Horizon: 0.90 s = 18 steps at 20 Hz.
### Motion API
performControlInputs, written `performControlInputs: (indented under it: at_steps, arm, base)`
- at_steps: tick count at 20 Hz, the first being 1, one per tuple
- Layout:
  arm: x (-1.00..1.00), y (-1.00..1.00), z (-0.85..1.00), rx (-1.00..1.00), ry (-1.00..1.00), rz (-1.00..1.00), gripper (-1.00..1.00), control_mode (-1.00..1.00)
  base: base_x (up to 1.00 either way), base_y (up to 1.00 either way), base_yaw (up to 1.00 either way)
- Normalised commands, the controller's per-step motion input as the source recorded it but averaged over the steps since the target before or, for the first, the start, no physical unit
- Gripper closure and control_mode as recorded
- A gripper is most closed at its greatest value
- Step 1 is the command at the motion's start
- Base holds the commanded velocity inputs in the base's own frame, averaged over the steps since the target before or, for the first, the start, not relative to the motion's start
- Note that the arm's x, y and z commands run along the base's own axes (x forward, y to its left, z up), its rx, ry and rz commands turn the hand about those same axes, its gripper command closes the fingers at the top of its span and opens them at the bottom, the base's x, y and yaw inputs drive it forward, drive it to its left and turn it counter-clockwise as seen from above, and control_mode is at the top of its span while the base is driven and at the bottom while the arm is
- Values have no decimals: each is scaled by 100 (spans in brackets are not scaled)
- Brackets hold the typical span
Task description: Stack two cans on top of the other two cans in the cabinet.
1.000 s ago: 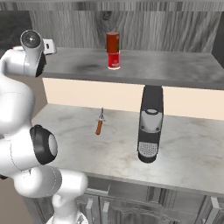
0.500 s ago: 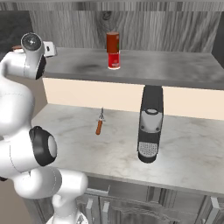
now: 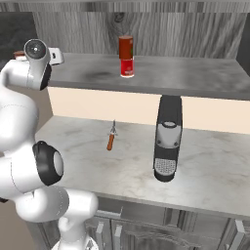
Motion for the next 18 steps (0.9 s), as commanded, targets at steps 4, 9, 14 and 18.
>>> performControlInputs:
  at_steps: [4, 9, 14, 18]
  arm:
    - [6, 0, 0, 0, 0, 0, -100, -100]
    - [3, 0, 0, 0, 0, 0, -100, -100]
    - [0, 0, 0, 0, 0, 0, -100, -100]
    - [0, 0, 0, 0, 0, 0, -100, -100]
  base:
    - [0, 0, 0]
    - [0, 0, 0]
    - [0, 0, 0]
    - [0, 0, 0]
